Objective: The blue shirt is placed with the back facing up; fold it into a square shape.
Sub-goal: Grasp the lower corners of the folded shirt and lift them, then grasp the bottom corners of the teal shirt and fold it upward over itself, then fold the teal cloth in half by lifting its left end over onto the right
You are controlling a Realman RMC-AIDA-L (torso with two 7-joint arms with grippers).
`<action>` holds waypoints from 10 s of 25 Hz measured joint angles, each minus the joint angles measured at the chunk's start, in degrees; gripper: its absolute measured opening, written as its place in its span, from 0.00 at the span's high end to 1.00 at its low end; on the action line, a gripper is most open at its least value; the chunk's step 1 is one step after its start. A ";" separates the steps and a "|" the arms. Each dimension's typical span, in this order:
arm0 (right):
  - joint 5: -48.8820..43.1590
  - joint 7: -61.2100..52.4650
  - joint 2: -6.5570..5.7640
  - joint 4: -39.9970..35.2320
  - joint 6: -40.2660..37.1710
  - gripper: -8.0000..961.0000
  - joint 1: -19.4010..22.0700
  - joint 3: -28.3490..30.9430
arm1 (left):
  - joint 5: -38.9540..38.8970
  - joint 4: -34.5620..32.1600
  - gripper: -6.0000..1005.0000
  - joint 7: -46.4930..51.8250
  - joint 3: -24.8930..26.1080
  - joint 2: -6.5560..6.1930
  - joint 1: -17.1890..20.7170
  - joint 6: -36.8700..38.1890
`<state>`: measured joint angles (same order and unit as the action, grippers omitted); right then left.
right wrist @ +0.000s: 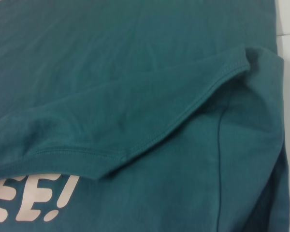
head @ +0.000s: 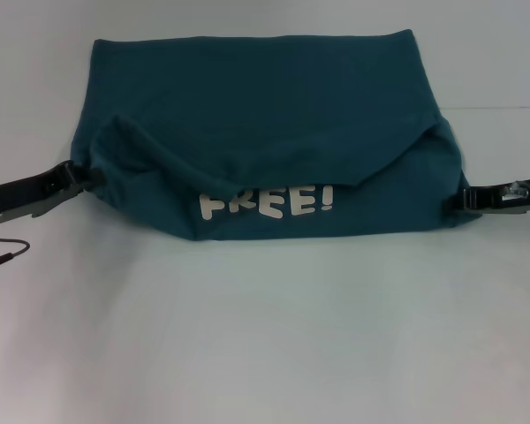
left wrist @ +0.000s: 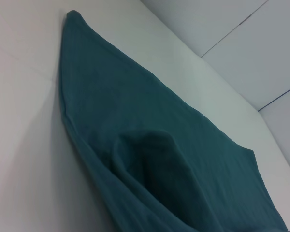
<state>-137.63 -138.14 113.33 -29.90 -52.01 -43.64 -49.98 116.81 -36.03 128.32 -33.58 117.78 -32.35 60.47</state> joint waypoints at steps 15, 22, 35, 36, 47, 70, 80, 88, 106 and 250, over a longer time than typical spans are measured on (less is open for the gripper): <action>-0.03 -2.13 -3.07 -8.95 -23.22 0.94 3.22 1.85 | 9.08 -6.61 0.97 6.18 0.16 -1.31 2.66 16.61; -0.12 -2.30 -4.97 -12.38 -41.40 0.94 6.48 2.49 | 13.44 -14.48 0.97 10.06 0.69 -2.03 8.01 36.26; 0.29 2.89 -5.25 -12.39 -51.81 0.94 10.43 8.55 | 24.40 -16.63 0.97 8.67 8.28 -1.86 10.14 47.91; 0.41 3.27 -5.24 -12.35 -51.49 0.94 10.02 10.50 | 24.22 -16.43 0.97 8.47 9.71 -2.09 9.35 47.42; 8.28 2.61 -5.04 -9.80 -33.12 0.94 4.99 21.42 | 18.18 -9.77 0.97 10.88 17.33 -3.38 -0.89 31.69; 11.56 3.03 1.85 -3.03 9.12 0.94 -0.51 13.16 | 15.30 -1.14 0.97 10.42 9.97 -0.29 -10.06 -3.66; 11.43 3.10 1.90 -0.72 17.19 0.94 -4.82 9.56 | 15.29 -0.99 0.97 10.91 5.88 0.80 -11.02 -12.26; 11.29 3.53 2.47 3.11 29.24 0.94 -7.46 5.15 | 15.41 -0.98 0.97 10.65 -0.19 1.66 -11.07 -18.18; 11.25 3.58 3.35 4.11 35.51 0.94 -9.50 2.01 | 14.92 -1.19 0.97 9.87 -2.66 1.76 -11.56 -22.83; 33.47 11.05 -4.66 2.08 -40.05 0.25 20.34 26.18 | 3.07 -0.75 0.98 11.07 3.50 0.30 4.76 2.63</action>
<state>-104.16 -127.09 108.67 -27.83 -92.06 -23.30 -23.80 119.87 -36.78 139.39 -30.07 118.07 -27.58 63.10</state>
